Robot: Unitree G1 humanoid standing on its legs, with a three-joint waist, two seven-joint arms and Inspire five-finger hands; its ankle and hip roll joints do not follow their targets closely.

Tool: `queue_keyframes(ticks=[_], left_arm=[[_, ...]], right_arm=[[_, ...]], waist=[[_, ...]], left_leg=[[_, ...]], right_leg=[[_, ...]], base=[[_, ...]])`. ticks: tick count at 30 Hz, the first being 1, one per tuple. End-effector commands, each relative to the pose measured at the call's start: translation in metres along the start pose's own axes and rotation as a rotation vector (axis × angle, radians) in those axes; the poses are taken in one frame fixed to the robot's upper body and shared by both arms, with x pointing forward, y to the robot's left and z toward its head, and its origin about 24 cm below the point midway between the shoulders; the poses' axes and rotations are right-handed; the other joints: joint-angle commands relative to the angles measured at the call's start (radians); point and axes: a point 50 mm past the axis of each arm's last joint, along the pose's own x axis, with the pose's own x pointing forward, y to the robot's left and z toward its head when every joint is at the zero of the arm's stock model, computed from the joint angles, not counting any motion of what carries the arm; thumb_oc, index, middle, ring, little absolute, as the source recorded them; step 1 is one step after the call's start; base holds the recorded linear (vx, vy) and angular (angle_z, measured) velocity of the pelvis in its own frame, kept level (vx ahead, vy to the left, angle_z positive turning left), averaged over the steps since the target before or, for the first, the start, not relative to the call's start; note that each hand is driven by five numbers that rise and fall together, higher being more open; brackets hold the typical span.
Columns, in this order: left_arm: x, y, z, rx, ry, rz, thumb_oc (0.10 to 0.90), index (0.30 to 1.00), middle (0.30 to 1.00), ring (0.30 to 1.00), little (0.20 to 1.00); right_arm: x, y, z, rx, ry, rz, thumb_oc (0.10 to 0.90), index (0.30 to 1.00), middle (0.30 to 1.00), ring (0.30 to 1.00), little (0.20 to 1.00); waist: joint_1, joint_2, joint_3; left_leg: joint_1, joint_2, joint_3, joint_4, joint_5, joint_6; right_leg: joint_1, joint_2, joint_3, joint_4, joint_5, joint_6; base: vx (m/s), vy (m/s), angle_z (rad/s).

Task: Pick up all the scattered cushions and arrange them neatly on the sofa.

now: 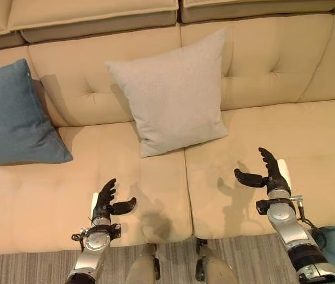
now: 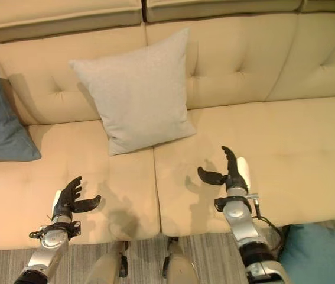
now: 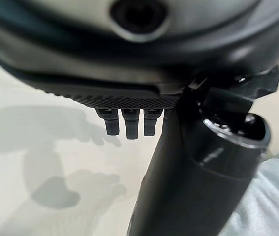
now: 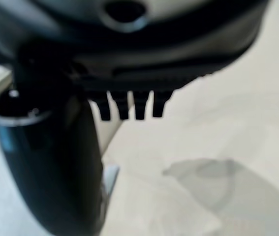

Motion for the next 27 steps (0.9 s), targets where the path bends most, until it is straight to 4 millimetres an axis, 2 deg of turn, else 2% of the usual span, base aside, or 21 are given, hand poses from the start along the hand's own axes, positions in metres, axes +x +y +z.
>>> queue_keyframes(ticks=[1,4,6,9,10,11,13,14,15,20,23,24,25,26,27], left_arm=[[0.009,0.007,0.034,-0.033,-0.177,-0.01,0.8,0.9,0.9,0.9,0.9],[0.009,0.005,0.041,-0.033,-0.211,-0.052,0.8,0.9,0.9,0.9,0.9],[0.004,0.006,0.056,-0.043,-0.282,-0.134,0.8,0.9,0.9,0.9,0.9],[-0.002,0.009,0.059,-0.051,-0.305,-0.193,0.8,0.9,0.9,0.9,0.9],[-0.002,0.009,0.059,-0.051,-0.304,-0.193,0.8,0.9,0.9,0.9,0.9],[-0.005,0.01,0.06,-0.033,-0.317,-0.221,0.8,0.9,0.9,0.9,0.9],[-0.007,0.011,0.056,-0.017,-0.306,-0.231,0.8,0.9,0.9,0.9,0.9],[-0.007,0.011,0.056,-0.017,-0.306,-0.231,0.8,0.9,0.9,0.9,0.9],[-0.008,0.012,0.053,-0.008,-0.296,-0.24,0.8,0.9,0.9,0.9,0.9],[-0.011,0.014,0.045,-0.002,-0.262,-0.259,0.8,0.9,0.9,0.9,0.9],[-0.012,0.014,0.048,0.006,-0.275,-0.274,0.8,0.9,0.9,0.9,0.9],[-0.012,0.014,0.048,0.006,-0.275,-0.274,0.8,0.9,0.9,0.9,0.9],[-0.012,0.014,0.051,-0.01,-0.285,-0.277,0.8,0.9,0.9,0.9,0.9],[-0.012,0.014,0.051,-0.01,-0.285,-0.277,0.8,0.9,0.9,0.9,0.9],[-0.013,0.013,0.053,-0.026,-0.291,-0.276,0.8,0.9,0.9,0.9,0.9]], right_arm=[[0.022,-0.005,0.039,0.022,-0.12,-0.092,0.8,0.9,0.9,0.9,0.9],[0.031,-0.01,0.049,0.017,-0.129,-0.114,0.8,0.9,0.9,0.9,0.9],[0.047,-0.024,0.071,0.035,-0.156,-0.178,0.8,0.9,0.9,0.9,0.9],[0.057,-0.037,0.089,0.039,-0.187,-0.233,0.8,0.9,0.9,0.9,0.9],[0.057,-0.037,0.089,0.039,-0.187,-0.233,0.8,0.9,0.9,0.9,0.9],[0.06,-0.044,0.099,0.051,-0.212,-0.267,0.8,0.9,0.9,0.9,0.9],[0.062,-0.049,0.109,0.058,-0.244,-0.287,0.8,0.9,0.9,0.9,0.9],[0.062,-0.049,0.109,0.058,-0.244,-0.287,0.8,0.9,0.9,0.9,0.9],[0.065,-0.057,0.121,0.068,-0.276,-0.312,0.8,0.9,0.9,0.9,0.9],[0.07,-0.068,0.149,0.113,-0.341,-0.331,0.8,0.9,0.9,0.9,0.9],[0.072,-0.074,0.161,0.106,-0.374,-0.337,0.8,0.9,0.9,0.9,0.9],[0.072,-0.074,0.161,0.106,-0.374,-0.337,0.477,0.415,0.415,0.415,0.415],[0.072,-0.079,0.173,0.098,-0.41,-0.343,0.4,0.3,0.3,0.3,0.3],[0.072,-0.079,0.173,0.098,-0.411,-0.343,0.4,0.3,0.3,0.3,0.3],[0.072,-0.081,0.182,0.114,-0.436,-0.344,0.4,0.3,0.3,0.3,0.3]], waist=[[0.031,-0.045,-0.055],[0.042,-0.037,-0.044],[0.064,-0.018,-0.032],[0.086,0.005,-0.029],[0.086,0.005,-0.03],[0.096,0.023,-0.029],[0.106,0.039,-0.029],[0.106,0.039,-0.03],[0.116,0.053,-0.03],[0.139,0.08,-0.031],[0.152,0.098,-0.033],[0.152,0.098,-0.033],[0.162,0.109,-0.033],[0.161,0.109,-0.033],[0.169,0.119,-0.032]], left_leg=[[-0.011,-0.047,0.027,0.002,-0.078,0.003],[-0.032,-0.048,0.026,0.002,-0.07,0.0],[-0.059,-0.048,0.028,0.002,-0.059,-0.006],[-0.081,-0.05,0.033,0.002,-0.054,-0.012],[-0.082,-0.05,0.033,0.002,-0.054,-0.012],[-0.095,-0.051,0.033,0.002,-0.052,-0.015],[-0.106,-0.054,0.031,0.002,-0.051,-0.015],[-0.106,-0.054,0.031,0.002,-0.051,-0.015],[-0.115,-0.058,0.029,0.002,-0.049,-0.017],[-0.14,-0.072,0.011,0.002,-0.045,-0.017],[-0.155,-0.078,0.004,0.002,-0.042,-0.02],[-0.155,-0.078,0.004,0.002,-0.042,-0.02],[-0.162,-0.084,0.001,0.002,-0.041,-0.021],[-0.162,-0.084,0.001,0.002,-0.041,-0.021],[-0.167,-0.089,-0.001,0.002,-0.039,-0.022]], right_leg=[[-0.036,-0.002,0.009,0.006,-0.093,0.013],[-0.055,-0.004,0.009,0.008,-0.09,0.012],[-0.079,-0.008,0.007,0.009,-0.085,0.012],[-0.097,-0.01,0.001,0.008,-0.084,0.012],[-0.098,-0.01,0.001,0.008,-0.084,0.012],[-0.106,-0.013,-0.003,0.008,-0.084,0.015],[-0.114,-0.016,-0.005,0.008,-0.085,0.015],[-0.114,-0.016,-0.006,0.008,-0.085,0.015],[-0.121,-0.018,-0.006,0.007,-0.085,0.016],[-0.141,-0.02,-0.011,0.006,-0.084,0.018],[-0.151,-0.022,-0.016,0.006,-0.085,0.019],[-0.152,-0.022,-0.016,0.006,-0.085,0.019],[-0.155,-0.022,-0.018,0.006,-0.086,0.019],[-0.155,-0.022,-0.018,0.006,-0.086,0.019],[-0.156,-0.022,-0.024,0.006,-0.089,0.02]], base=[[0.0,0.0,0.0],[0.0,-0.011,0.02],[0.03,-0.025,0.05],[0.04,0.004,0.04],[0.06,-0.001,0.06],[0.06,0.005,0.1],[0.05,0.011,0.21],[0.06,0.01,0.2],[0.06,0.007,0.08],[0.07,-0.001,0.08],[0.04,-0.005,0.09],[0.05,0.001,0.06],[0.0,0.0,0.0],[0.05,-0.014,0.04],[0.04,-0.015,0.06]])
